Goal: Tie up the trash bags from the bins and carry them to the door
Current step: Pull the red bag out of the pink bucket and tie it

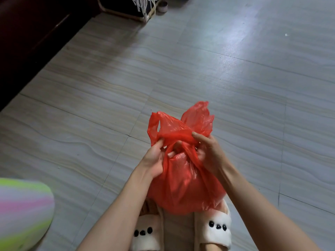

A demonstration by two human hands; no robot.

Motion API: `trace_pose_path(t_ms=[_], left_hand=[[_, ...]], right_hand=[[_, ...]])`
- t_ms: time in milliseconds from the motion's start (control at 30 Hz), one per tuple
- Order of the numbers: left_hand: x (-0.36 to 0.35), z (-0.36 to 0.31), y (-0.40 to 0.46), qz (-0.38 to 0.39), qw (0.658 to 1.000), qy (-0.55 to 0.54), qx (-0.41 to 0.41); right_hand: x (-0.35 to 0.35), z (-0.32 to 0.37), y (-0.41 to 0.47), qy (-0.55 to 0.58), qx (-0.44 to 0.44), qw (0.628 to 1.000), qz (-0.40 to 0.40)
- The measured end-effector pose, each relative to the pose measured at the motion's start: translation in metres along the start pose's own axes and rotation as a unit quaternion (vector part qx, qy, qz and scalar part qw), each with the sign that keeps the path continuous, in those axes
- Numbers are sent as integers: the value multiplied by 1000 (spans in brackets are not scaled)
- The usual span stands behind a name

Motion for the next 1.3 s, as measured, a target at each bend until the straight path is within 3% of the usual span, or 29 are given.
trace_pose_path(t_ms=[133,233,333,467,633,700,767,867,967,1033,1100,1200,1300], left_hand=[[-16,0,-7,61,997,43,-14],[-31,-4,-14,88,978,186,-35],[-33,-10,-13,0,948,309,-78],[-26,-34,-16,-141,904,342,-215],[-17,-33,-17,-200,868,417,-179],[-13,-30,-14,-213,879,407,-127],[-8,-25,-9,-198,915,345,-71],[-7,-8,-2,-95,977,191,17],[-7,4,-5,-5,993,63,99],[1,5,-7,0,993,29,118],[7,3,-6,-9,994,14,111],[10,-11,1,-11,998,-6,58],[-6,-6,-1,34,995,42,89]], right_hand=[[17,-2,-1,-69,8,993,-96],[24,4,2,-108,23,985,-136],[24,5,1,-137,21,980,-145],[19,5,1,-118,35,984,-126],[22,1,3,-81,62,989,-111],[29,-3,1,-101,62,983,-141],[34,-5,-2,-114,63,978,-164],[38,-1,-7,-137,57,969,-195],[36,4,-10,-211,59,959,-181],[24,11,-14,-333,85,928,-140],[1,21,-26,-453,148,875,-82],[-32,21,-47,-596,252,762,32],[-27,10,-56,-717,244,644,103]])
Point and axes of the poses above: each hand's wrist, its own y-axis towards the middle knuckle, its own x-axis out of the back of the hand, z = x × y, the point moved 8 cm from there along y, towards the middle knuckle, and after that the axes turned 10 degrees about z, right-handed, at the moved point
